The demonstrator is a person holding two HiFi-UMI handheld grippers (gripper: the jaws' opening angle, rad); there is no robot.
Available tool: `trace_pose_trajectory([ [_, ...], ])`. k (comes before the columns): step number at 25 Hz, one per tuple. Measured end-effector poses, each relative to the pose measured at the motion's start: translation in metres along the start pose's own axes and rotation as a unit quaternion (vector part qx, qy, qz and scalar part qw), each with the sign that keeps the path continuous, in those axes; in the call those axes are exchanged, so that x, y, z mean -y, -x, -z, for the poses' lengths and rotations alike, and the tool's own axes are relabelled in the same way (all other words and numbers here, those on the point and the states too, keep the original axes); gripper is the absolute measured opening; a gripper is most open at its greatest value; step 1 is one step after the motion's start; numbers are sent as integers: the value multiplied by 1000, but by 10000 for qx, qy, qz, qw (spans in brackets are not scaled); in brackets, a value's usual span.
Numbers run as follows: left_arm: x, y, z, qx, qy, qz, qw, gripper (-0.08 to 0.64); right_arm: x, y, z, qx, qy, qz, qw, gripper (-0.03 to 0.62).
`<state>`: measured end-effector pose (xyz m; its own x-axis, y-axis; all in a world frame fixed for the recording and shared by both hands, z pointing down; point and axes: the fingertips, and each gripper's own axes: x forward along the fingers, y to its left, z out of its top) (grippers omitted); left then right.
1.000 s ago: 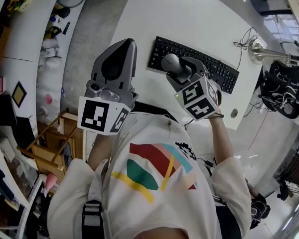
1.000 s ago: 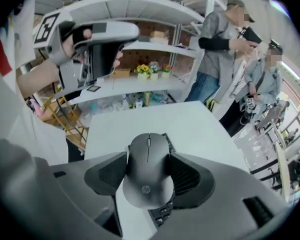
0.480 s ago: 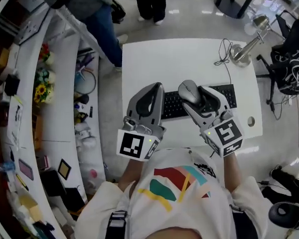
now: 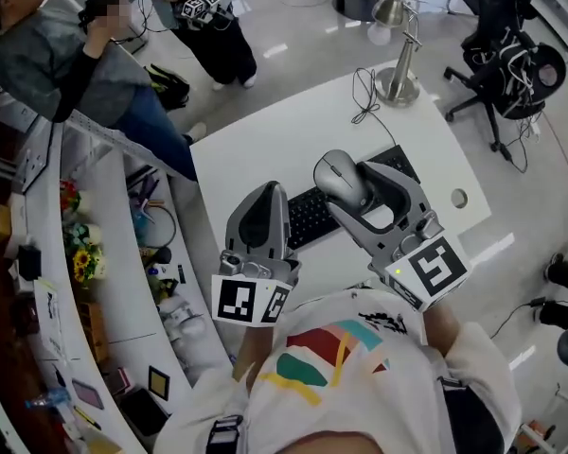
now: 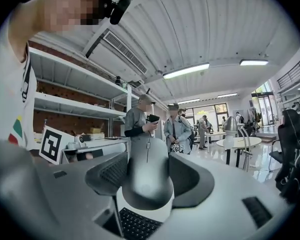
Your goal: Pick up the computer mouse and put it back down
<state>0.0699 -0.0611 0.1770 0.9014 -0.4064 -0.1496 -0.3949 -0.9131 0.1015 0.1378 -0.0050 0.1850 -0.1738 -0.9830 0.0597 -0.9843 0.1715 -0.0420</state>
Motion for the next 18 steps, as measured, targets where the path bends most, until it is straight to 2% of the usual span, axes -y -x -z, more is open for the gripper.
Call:
trace_pose_trajectory([
  [3, -1, 3, -4, 11, -10, -41, 10000, 46, 1, 4, -6, 121, -57, 30, 9999, 272],
  [8, -2, 8, -4, -82, -339, -150, 9993, 46, 1, 4, -8, 213, -98, 1, 9997, 270],
  [13, -3, 13, -9, 111, -53, -214, 9997, 46, 0, 4, -8, 234, -102, -117, 9996, 270],
  [18, -7, 15, -5, 67, -18, -419, 9991, 46, 1, 3, -10, 320, -75, -252, 9991, 270],
])
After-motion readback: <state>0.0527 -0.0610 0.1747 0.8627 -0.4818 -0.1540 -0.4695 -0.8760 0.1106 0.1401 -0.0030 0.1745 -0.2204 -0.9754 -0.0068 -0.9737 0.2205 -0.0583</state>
